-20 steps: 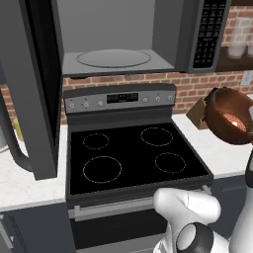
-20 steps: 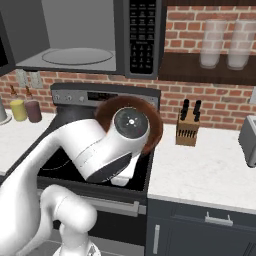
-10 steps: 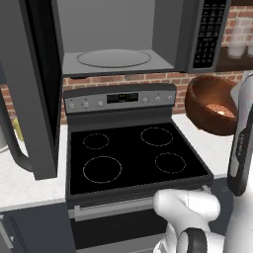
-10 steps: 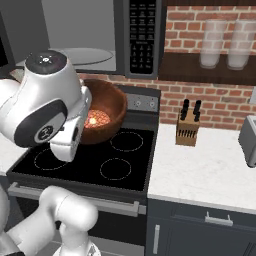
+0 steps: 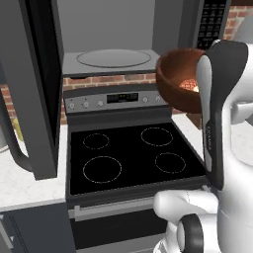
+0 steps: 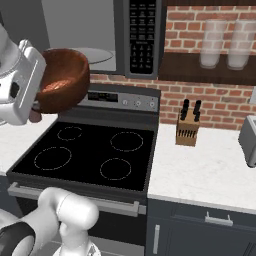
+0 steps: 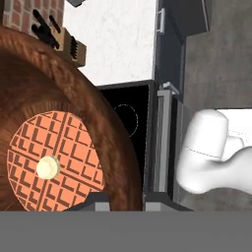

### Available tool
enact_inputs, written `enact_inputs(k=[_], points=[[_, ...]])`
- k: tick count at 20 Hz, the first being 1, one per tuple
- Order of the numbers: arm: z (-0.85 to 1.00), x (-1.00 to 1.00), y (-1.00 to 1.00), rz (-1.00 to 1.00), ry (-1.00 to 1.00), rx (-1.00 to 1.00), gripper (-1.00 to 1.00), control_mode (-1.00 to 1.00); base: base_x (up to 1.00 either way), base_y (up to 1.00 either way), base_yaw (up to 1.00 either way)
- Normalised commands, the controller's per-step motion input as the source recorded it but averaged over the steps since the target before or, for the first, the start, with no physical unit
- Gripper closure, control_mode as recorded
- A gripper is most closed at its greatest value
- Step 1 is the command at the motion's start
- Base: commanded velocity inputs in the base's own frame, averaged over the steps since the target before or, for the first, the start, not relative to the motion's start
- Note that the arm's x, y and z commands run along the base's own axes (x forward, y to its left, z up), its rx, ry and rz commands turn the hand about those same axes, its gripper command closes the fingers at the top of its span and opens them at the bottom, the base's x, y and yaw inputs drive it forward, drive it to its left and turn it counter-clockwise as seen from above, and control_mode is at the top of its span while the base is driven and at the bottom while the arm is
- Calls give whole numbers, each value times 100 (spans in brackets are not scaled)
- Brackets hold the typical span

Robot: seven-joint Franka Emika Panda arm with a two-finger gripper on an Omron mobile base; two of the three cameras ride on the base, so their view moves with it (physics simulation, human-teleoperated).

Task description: Open the microwave, place the bowl with waffle inside the microwave, then close the microwave door and turn it on.

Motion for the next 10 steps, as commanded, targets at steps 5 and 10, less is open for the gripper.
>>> enact_inputs(k=[5, 10], points=[[44, 39, 27, 0, -5, -3, 100, -100, 0, 0, 0], [29, 59, 10, 0, 0, 0, 100, -100, 0, 0, 0]])
